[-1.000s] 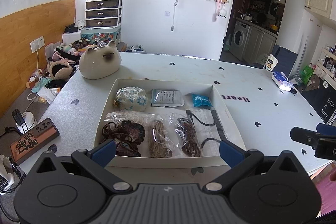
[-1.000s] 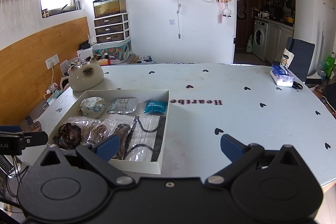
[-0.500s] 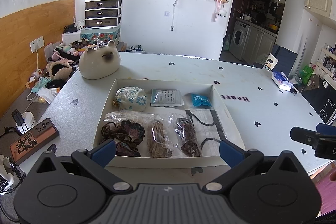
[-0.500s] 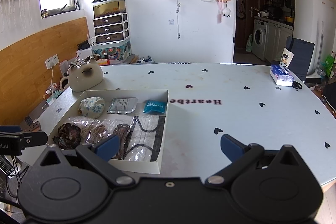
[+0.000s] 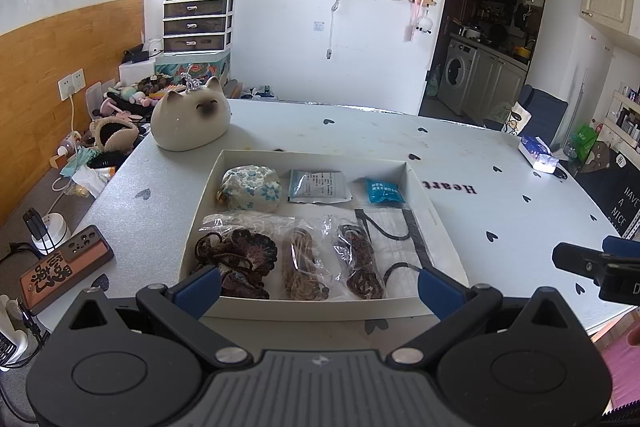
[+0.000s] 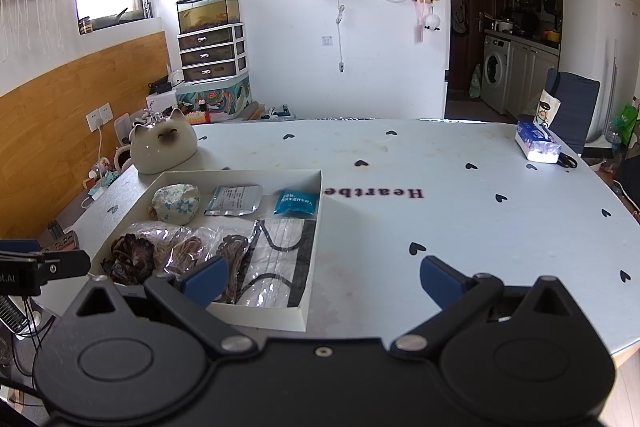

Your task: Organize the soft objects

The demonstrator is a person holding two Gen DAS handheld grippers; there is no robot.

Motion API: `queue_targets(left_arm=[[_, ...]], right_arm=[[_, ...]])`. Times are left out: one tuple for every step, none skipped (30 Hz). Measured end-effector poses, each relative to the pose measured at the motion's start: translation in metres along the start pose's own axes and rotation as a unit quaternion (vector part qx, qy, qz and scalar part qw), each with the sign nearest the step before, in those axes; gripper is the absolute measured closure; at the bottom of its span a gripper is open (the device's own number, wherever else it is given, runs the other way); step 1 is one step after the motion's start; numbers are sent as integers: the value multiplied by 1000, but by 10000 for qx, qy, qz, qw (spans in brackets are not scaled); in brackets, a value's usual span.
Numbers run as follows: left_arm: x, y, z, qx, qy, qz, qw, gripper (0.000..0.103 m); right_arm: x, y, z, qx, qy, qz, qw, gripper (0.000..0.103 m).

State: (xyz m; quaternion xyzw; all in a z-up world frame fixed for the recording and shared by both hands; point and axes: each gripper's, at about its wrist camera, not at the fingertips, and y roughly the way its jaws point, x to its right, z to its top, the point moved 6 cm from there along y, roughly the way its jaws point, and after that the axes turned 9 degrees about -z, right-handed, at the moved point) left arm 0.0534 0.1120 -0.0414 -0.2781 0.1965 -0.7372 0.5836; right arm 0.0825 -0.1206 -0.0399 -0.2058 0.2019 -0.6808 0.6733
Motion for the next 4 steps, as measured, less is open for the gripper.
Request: queue_targets(left_arm=[[0,0,0,2,3,3,10000,0],[-1,0,0,7,5,5,10000,0],[-1,0,0,7,7,6,10000,0],[-1,-1,0,5,4,7,10000,0]], right_arm=[[1,0,0,1,0,1,10000,0],[1,0,0,1,0,0,10000,0],[0,0,0,1,2,0,10000,0],[1,0,0,0,-1,1,10000,0]])
